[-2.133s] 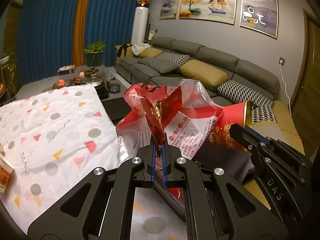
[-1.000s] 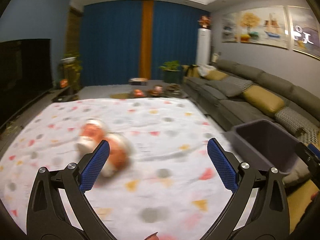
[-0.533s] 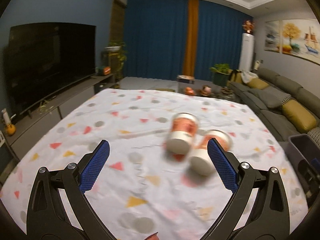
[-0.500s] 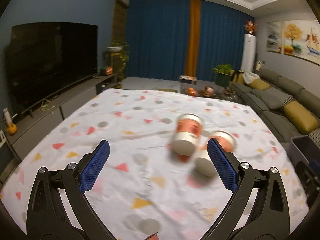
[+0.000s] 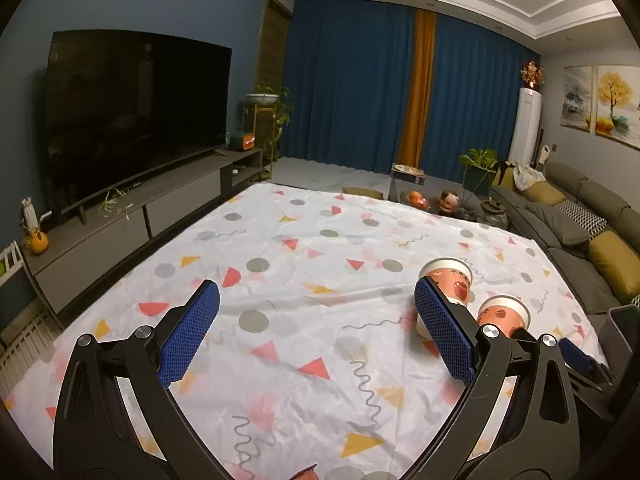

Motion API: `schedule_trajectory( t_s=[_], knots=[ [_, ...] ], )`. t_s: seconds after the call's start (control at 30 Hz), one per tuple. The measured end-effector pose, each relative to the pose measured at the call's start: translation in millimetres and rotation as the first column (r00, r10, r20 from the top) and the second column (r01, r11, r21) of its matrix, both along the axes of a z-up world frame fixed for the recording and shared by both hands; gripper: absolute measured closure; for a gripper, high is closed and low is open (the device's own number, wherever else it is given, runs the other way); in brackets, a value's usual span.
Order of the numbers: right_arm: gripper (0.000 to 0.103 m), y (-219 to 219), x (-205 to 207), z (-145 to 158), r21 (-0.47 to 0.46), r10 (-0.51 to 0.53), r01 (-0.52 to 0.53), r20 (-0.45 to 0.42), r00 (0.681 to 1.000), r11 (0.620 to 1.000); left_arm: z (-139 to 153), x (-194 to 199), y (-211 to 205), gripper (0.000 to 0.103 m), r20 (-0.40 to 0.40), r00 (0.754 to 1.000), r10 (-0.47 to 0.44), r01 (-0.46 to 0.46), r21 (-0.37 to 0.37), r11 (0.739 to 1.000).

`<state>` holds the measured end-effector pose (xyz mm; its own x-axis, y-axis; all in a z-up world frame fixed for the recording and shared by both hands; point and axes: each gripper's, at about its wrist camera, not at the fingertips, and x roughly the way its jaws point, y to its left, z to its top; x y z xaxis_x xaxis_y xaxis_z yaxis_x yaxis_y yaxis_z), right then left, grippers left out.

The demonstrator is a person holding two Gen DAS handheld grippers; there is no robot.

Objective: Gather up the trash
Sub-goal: 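Grasp the larger apple-print cup with the right gripper while the left grasps the smaller one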

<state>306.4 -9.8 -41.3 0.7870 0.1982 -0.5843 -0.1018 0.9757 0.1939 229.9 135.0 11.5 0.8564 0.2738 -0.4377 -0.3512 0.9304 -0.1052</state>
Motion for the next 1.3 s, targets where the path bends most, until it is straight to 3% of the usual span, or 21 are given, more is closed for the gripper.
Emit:
schedule_trajectory(
  t_s=[0.6, 0.83, 1.0, 1.3],
  knots=[
    [0.032, 12.6, 43.0, -24.6, -0.008, -0.019, 0.019, -0.093, 0.996, 1.000, -19.7, 21.6, -5.6, 0.007, -0.037, 0.999, -0.037, 0.036, -0.012, 0.999],
    [0.035, 13.1, 45.2, -24.0, -0.022, -0.002, 0.000, -0.085, 0.996, 1.000, -23.8, 25.8, -7.7, 0.007, -0.049, 0.997, -0.056, 0.054, -0.029, 0.998],
    [0.044, 8.0, 42.2, -23.0, -0.033, 0.014, -0.016, -0.069, 0.998, 0.999, -25.9, 32.2, -13.2, 0.007, -0.052, 0.995, -0.085, 0.083, -0.032, 0.996],
    [0.044, 0.6, 45.2, -22.3, -0.029, 0.035, -0.037, -0.076, 0.996, 0.999, -31.3, 47.9, -28.0, 0.007, -0.067, 0.990, -0.122, 0.120, -0.043, 0.992]
  ],
)
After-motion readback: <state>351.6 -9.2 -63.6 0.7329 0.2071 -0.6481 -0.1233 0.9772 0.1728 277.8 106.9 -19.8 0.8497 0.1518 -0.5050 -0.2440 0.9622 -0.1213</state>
